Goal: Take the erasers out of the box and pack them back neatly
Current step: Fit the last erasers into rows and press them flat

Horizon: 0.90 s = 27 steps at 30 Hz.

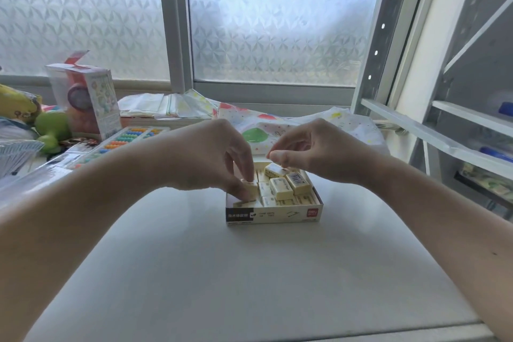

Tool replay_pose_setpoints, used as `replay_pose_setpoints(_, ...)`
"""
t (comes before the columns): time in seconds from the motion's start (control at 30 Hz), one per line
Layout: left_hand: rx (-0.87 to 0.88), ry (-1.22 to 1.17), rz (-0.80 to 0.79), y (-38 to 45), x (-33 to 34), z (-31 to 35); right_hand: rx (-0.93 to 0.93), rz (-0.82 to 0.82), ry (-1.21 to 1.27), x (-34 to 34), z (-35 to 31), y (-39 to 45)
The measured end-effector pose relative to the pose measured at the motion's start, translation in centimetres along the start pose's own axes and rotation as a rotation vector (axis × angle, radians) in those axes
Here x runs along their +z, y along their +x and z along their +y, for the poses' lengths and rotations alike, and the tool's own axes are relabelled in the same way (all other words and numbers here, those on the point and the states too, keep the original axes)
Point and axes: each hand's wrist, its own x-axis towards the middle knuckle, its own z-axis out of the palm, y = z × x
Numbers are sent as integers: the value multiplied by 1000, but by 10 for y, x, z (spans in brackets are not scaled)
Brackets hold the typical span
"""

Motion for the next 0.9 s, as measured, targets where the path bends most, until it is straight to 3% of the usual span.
replay_pose_setpoints(0.2,-34,13,-46,0,2,4,-18,-76,-33,-2,4,0)
replay_pose_setpoints(0.3,-35,84,-49,-2,2,7,-26,-93,-32,-2,5,1)
replay_pose_setpoints(0.43,-25,254,66,-6,-1,8,-21,-109,-33,-4,4,1)
replay_pose_setpoints(0.53,-69,363,19,-9,-3,9,-17,-150,-54,-7,3,0)
replay_pose_setpoints(0.9,-53,375,-22,-6,8,16,-21,-187,-70,-14,3,-1)
